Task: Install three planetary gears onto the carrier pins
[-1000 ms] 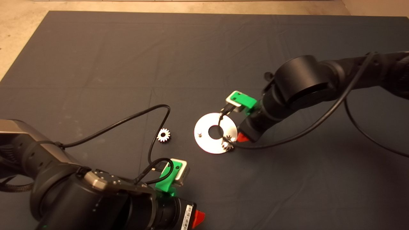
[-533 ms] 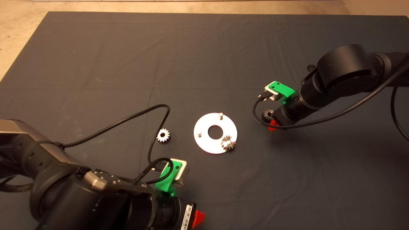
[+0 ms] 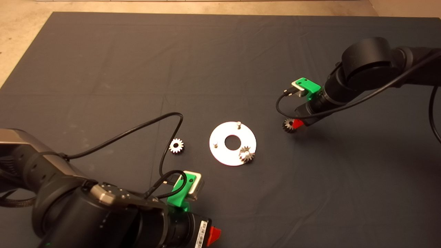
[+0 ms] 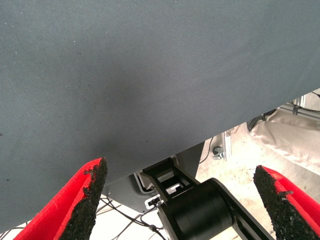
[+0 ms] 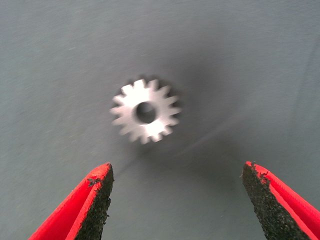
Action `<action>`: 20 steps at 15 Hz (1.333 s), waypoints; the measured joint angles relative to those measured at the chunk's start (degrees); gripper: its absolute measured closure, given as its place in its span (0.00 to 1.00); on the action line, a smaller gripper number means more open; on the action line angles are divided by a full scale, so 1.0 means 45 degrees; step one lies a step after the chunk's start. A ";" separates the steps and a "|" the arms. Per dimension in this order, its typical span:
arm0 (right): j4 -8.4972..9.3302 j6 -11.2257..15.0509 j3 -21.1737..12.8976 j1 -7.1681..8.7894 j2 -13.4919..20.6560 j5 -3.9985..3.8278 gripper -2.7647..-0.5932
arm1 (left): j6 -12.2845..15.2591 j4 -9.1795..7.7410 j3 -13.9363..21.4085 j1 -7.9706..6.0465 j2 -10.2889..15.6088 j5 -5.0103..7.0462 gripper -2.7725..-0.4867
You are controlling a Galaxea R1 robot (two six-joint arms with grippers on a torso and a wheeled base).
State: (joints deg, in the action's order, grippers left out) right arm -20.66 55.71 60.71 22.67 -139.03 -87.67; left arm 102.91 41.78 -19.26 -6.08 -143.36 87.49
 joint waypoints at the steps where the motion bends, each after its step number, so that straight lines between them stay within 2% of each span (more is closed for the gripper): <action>1: 0.0003 -0.0042 0.0110 -0.0005 0.0000 -0.0005 0.40 | 0.0000 0.0002 0.0000 0.0000 0.0000 -0.0002 0.30; 3: 0.0011 -0.0045 0.0283 -0.0127 0.0000 0.0000 0.40 | 0.0000 -0.0001 0.0000 0.0000 -0.0005 -0.0002 0.30; 6: 0.0024 -0.0067 0.0443 -0.0355 -0.0182 0.0253 0.40 | 0.0000 0.0002 0.0000 0.0000 -0.0011 -0.0002 0.30; 8: 0.0024 -0.0067 0.0460 -0.0375 -0.0429 0.0301 0.40 | 0.0000 0.0001 0.0000 0.0000 -0.0030 -0.0002 0.30; 12: 0.0041 -0.0067 0.0687 -0.0490 -0.0745 0.0539 0.40 | 0.0000 0.0002 0.0000 0.0000 0.0000 -0.0002 0.30; 20: 0.0043 -0.0086 0.1202 -0.0496 -0.0886 0.0582 0.40 | 0.0000 -0.0001 0.0000 0.0000 0.0005 0.0003 0.30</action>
State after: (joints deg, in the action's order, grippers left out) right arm -20.47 55.32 66.12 20.44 -143.02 -85.05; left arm 102.91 41.78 -19.26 -6.08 -143.34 87.50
